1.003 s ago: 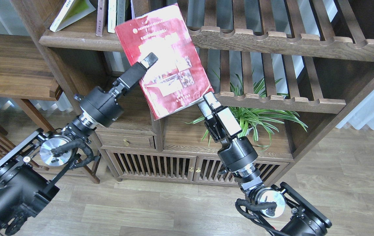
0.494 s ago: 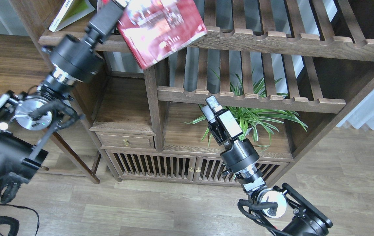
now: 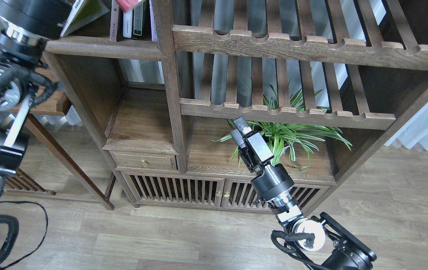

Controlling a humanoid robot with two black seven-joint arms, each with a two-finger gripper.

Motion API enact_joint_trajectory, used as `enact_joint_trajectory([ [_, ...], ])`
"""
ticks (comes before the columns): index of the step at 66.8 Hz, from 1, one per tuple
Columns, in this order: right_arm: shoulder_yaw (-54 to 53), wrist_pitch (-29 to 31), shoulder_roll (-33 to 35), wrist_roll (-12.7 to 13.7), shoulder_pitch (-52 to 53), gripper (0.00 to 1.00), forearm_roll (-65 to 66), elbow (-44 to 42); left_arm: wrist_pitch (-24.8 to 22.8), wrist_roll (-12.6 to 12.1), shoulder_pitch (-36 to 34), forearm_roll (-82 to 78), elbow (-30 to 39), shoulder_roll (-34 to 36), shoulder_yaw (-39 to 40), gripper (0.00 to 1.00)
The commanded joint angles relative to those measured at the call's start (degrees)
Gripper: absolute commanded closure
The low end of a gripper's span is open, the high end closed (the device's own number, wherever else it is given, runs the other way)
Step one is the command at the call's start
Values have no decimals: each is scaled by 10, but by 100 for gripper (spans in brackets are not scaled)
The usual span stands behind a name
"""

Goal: Organize books on shelf

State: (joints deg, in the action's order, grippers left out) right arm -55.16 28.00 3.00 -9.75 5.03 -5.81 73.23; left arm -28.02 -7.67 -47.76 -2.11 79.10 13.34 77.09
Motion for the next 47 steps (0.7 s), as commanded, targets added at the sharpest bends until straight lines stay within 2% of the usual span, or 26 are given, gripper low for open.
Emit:
enact_joint_trajectory([
  [1,1,0,0,0,2,12,0,-5,0,-36,-3,0,0,0,16,97],
  [11,1,0,1,0,7,12,0,-5,0,-52,-3,-24,0,1,44,98],
  [30,-1,0,3,0,7,12,0,-5,0,-49,0,-117,-2,6,131,98],
  [47,-6,0,5,0,7,12,0,-5,0,-41,1,-181,-3,6,152,100],
])
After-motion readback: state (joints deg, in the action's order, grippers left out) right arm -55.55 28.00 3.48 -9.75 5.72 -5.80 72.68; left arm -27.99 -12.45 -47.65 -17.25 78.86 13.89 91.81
